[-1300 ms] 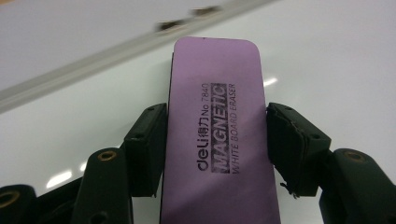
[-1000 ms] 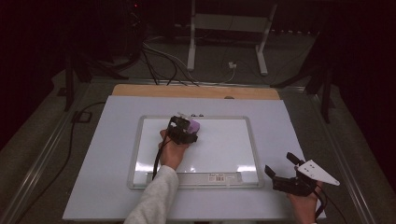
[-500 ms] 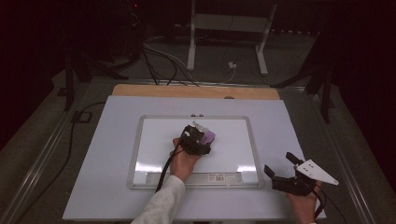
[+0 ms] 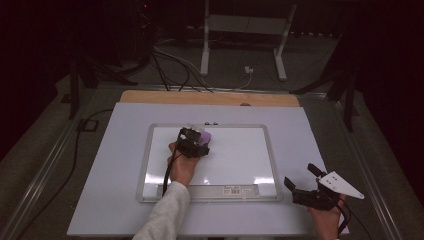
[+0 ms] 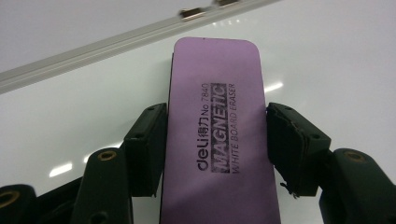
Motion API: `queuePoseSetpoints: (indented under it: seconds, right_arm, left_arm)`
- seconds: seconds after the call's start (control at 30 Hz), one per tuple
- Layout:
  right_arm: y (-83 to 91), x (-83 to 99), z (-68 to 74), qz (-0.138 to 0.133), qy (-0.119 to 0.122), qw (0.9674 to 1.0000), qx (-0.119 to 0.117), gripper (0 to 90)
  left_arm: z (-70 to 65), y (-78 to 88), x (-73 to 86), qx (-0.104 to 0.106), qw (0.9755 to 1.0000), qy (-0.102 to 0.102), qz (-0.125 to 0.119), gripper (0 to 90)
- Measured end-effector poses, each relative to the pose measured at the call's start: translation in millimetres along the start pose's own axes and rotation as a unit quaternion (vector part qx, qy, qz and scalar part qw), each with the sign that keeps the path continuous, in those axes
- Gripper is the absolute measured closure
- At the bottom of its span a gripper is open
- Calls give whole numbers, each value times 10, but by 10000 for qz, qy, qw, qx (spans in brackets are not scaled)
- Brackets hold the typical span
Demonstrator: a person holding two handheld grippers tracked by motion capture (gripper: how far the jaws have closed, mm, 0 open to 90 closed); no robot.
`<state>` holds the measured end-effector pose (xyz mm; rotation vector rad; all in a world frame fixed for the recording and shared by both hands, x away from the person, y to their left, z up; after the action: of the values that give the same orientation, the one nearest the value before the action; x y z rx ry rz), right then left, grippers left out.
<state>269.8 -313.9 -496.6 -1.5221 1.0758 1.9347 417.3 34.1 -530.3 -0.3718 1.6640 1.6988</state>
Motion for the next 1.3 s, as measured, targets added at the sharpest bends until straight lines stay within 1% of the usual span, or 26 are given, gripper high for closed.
queuePoseSetpoints:
  seconds: [0.07, 0.17, 0.33, 0.53, 0.77, 0.9, 1.13, 1.3]
  right_arm:
    - [0, 1, -3, -3, -10, 10000, 6, 8]
    - [5, 7, -15, 3, -20, 10000, 18, 8]
    - [6, 3, -6, -3, -15, 10000, 20, 8]
    - [-2, 6, -5, 12, -9, 10000, 14, 8]
    - [-3, 8, 0, 16, -15, 10000, 1, 8]
    - [3, 8, -2, 12, -19, 10000, 1, 8]
    - [-2, 7, 2, 15, -16, 10000, -4, 8]
    - [5, 5, -3, 3, -16, 10000, 4, 8]
  left_arm:
    - [54, 18, 2, 8, 9999, 105, -34, 421]
    - [127, 50, -4, -24, 9998, 202, -79, 422]
    - [239, 93, 17, -107, 9994, 296, -124, 421]
    - [362, 130, 50, -154, 9989, 408, -163, 421]
    - [487, 147, 119, -229, 9985, 471, -148, 421]
    - [572, 150, 160, -298, 9978, 572, -160, 421]
    - [722, 127, 255, -396, 9968, 688, -88, 421]
    - [799, 120, 299, -496, 9959, 751, -49, 421]
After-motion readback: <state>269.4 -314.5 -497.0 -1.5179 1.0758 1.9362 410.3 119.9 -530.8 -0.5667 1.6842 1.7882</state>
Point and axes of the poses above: each handheld gripper's, and its own axes: y roughly backward along the jaws, x roughly out of its underside, z roughly to its left, the point moved 5 cm from there along -y, roughly forward along the jaws, and after that the axes turned 10 degrees about -x, right-handed, at the moved point
